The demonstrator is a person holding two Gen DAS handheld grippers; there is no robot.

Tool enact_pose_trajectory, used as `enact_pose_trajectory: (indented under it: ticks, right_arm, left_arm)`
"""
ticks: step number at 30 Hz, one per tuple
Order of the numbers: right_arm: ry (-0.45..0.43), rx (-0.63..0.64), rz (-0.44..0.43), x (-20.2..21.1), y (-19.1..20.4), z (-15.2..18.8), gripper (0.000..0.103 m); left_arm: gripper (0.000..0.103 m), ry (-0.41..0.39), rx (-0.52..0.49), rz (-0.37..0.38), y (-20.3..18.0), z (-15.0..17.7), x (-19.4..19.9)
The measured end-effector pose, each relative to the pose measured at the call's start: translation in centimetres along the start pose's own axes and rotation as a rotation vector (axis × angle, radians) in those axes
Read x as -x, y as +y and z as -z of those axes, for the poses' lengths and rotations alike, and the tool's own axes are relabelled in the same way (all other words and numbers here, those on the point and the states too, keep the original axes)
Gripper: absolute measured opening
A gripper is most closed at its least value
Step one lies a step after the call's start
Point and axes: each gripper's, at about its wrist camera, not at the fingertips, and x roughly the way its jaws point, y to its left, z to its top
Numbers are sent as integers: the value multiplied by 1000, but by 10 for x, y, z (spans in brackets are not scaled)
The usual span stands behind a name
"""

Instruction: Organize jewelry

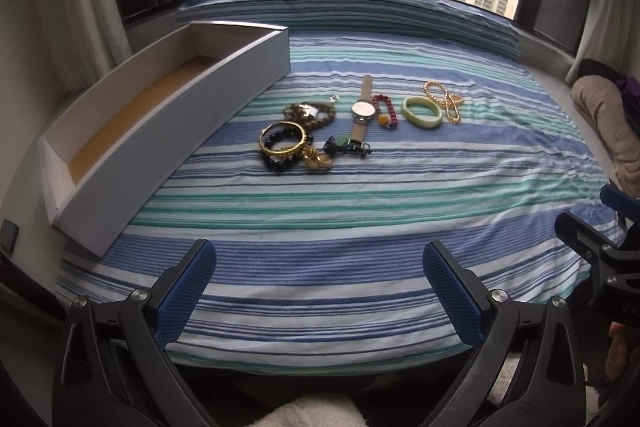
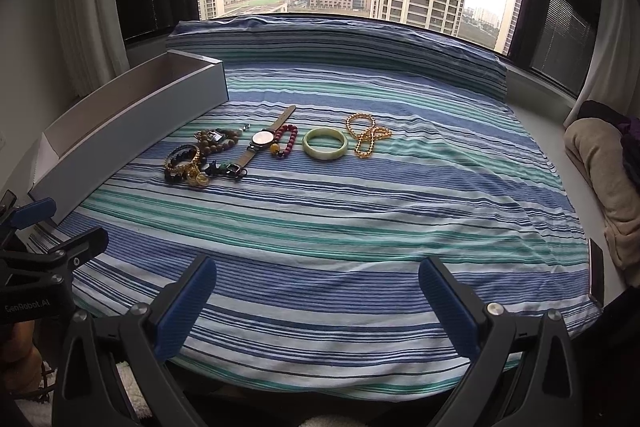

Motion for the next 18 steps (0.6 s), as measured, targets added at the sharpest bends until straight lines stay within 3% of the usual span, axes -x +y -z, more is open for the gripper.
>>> enact_pose_trajectory:
  ticks: [18]
  right_arm:
    - [100,-22,-21,-42,-4,0,103]
  left_arm:
    - [103,102,0,15,3,-7,-41]
